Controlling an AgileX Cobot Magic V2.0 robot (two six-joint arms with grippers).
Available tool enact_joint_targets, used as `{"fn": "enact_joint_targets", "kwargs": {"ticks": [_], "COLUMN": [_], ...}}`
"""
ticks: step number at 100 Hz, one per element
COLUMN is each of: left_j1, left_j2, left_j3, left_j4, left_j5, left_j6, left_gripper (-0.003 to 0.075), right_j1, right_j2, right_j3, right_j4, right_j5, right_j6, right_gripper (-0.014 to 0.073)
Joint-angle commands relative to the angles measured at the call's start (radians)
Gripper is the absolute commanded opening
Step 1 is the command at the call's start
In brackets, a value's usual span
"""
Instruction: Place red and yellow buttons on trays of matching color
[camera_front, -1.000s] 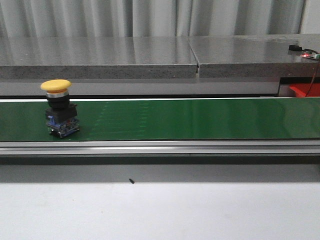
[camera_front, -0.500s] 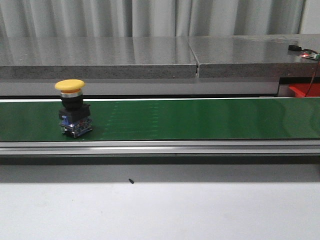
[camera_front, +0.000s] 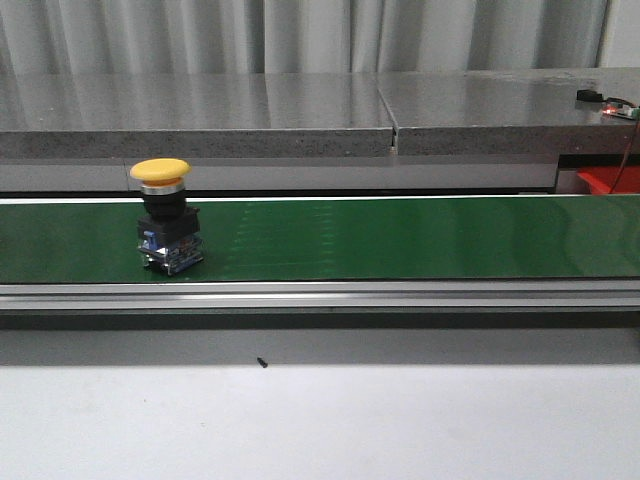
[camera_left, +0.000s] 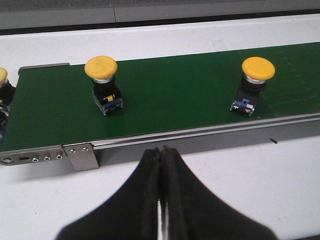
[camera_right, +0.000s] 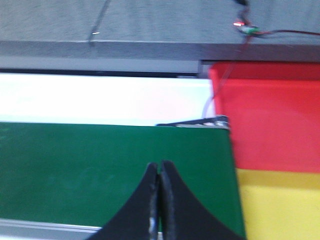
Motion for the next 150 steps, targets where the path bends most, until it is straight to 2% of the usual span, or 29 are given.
{"fn": "enact_joint_targets", "kwargs": {"ticks": [1,25,32,44,56,66,85,116,133,150], "left_j1": [-0.01,-0.01,-0.01,-0.01,-0.01,-0.01,-0.01,-0.01,-0.01,-0.01], "left_j2": [0.007,0.007,0.007,0.007,0.007,0.007,0.007,0.007,0.007,0.007], "left_j3": [-0.026,-0.026,-0.026,-0.026,-0.026,-0.026,-0.026,-0.026,-0.026,-0.026], "left_j4": [-0.012,-0.012,-0.012,-0.012,-0.012,-0.012,-0.012,-0.012,-0.012,-0.012], "left_j5": [-0.075,-0.075,-0.075,-0.075,-0.075,-0.075,-0.075,-0.075,-0.075,-0.075], "left_j6": [0.001,0.001,0.001,0.001,0.001,0.001,0.001,0.001,0.001,0.001], "left_gripper": [-0.0019,-0.0019,-0.0019,-0.0019,-0.0019,-0.0019,-0.0019,-0.0019,-0.0019,-0.0019], "right_j1": [0.067,0.25,0.294,0.354,0.397,0.429,0.488,0.523,0.535,0.549], "right_j2": [0.047,0.21,0.262,0.35,0.438,0.51,0.632,0.833,0.913,0.967], "right_j3": [-0.074,-0.207,-0.251,-0.317,-0.389,-0.463,-0.612,-0.814,-0.874,-0.884], "right_j4": [-0.012,-0.012,-0.01,-0.003,-0.003,0.003,0.051,0.292,0.305,0.305], "right_j5": [-0.043,0.069,0.105,0.145,0.196,0.253,0.367,0.528,0.559,0.527], "right_j6": [-0.04,-0.076,-0.086,-0.086,-0.086,-0.086,-0.164,-0.434,-0.491,-0.515], "right_gripper": [-0.0066,-0.0061,-0.002,0.0141,0.0414,0.0563,0.0504,0.0489,0.0489,0.0489]}}
